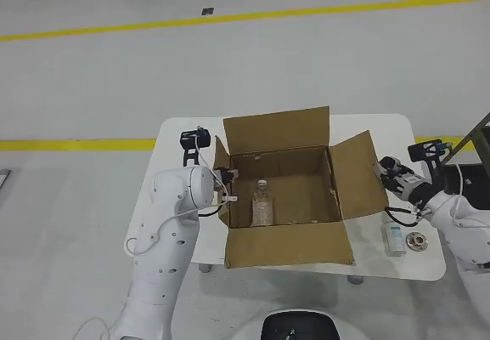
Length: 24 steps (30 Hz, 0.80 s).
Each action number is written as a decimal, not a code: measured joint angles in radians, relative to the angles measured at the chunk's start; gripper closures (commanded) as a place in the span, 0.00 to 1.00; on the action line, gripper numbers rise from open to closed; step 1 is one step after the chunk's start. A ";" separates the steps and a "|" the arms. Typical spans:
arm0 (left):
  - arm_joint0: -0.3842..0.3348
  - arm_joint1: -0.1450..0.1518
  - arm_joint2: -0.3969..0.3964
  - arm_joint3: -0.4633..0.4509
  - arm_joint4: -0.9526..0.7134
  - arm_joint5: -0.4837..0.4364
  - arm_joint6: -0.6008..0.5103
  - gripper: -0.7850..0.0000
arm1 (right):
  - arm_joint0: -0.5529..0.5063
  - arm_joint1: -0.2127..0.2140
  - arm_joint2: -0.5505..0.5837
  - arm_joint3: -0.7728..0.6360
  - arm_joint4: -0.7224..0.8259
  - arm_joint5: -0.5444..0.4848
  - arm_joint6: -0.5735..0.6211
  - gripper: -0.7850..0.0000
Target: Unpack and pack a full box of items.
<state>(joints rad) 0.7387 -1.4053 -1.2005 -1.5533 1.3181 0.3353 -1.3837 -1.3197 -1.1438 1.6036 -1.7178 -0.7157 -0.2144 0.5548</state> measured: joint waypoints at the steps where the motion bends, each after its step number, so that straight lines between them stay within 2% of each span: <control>1: 0.000 0.000 -0.003 0.004 0.002 0.002 0.001 0.00 | 0.004 0.000 -0.008 0.010 -0.001 0.004 0.004 1.00; 14: -0.003 0.003 -0.032 0.064 0.106 0.057 -0.019 0.00 | 0.017 0.002 -0.036 0.051 -0.010 0.023 0.005 1.00; 22: -0.013 -0.006 -0.007 0.123 0.185 0.075 -0.026 0.00 | 0.015 0.005 -0.044 0.058 -0.028 0.027 -0.001 1.00; 23: -0.014 -0.007 -0.004 0.124 0.185 0.076 -0.025 0.00 | 0.015 0.006 -0.043 0.056 -0.027 0.028 -0.002 0.97; 24: -0.015 -0.009 -0.002 0.121 0.185 0.077 -0.024 0.00 | 0.016 0.006 -0.041 0.052 -0.027 0.029 -0.005 0.73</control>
<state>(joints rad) 0.7237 -1.4141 -1.2028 -1.4322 1.5032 0.4119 -1.4081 -1.3040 -1.1379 1.5625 -1.6653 -0.7424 -0.1856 0.5498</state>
